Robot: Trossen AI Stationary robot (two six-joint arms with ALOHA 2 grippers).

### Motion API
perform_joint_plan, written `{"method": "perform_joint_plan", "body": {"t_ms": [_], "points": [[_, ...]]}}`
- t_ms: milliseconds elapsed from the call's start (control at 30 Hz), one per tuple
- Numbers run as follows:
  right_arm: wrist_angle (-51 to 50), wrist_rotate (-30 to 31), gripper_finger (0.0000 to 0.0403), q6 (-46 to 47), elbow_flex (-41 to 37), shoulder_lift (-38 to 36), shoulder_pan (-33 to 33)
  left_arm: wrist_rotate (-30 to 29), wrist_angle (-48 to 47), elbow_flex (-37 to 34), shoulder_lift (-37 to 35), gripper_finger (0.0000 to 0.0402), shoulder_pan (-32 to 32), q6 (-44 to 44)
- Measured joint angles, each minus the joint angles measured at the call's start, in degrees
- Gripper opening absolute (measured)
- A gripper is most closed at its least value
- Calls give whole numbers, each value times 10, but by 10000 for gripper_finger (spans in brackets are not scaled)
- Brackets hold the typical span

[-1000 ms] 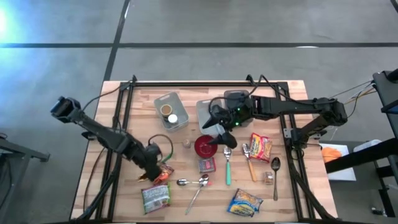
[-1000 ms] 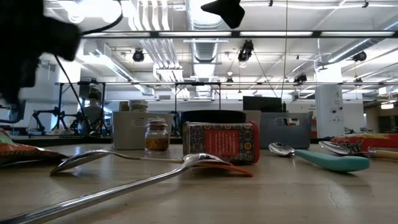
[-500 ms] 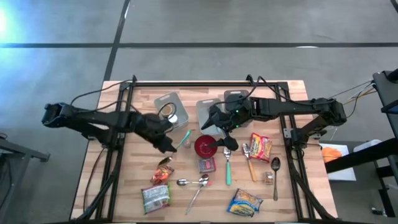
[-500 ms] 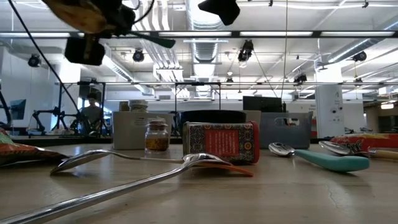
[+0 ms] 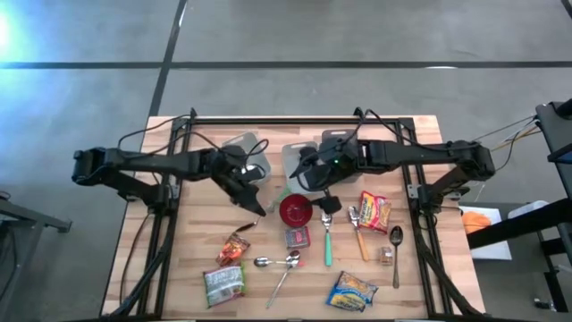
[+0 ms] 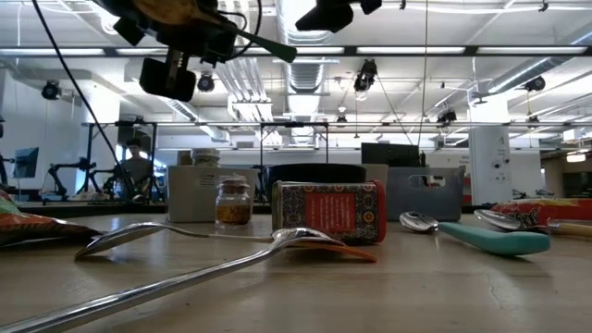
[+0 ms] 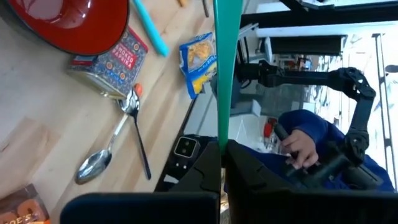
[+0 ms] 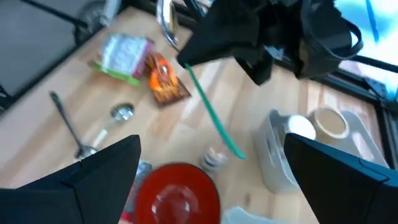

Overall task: Pick & Place Food Item
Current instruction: Put the green spoon into the right white bin

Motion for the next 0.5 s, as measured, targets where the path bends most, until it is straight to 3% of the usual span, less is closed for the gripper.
{"method": "perform_joint_plan", "body": {"t_ms": [500], "points": [[-128,-8,391,-54,138,117,24,52,-3,16,27,0,34,35]]}}
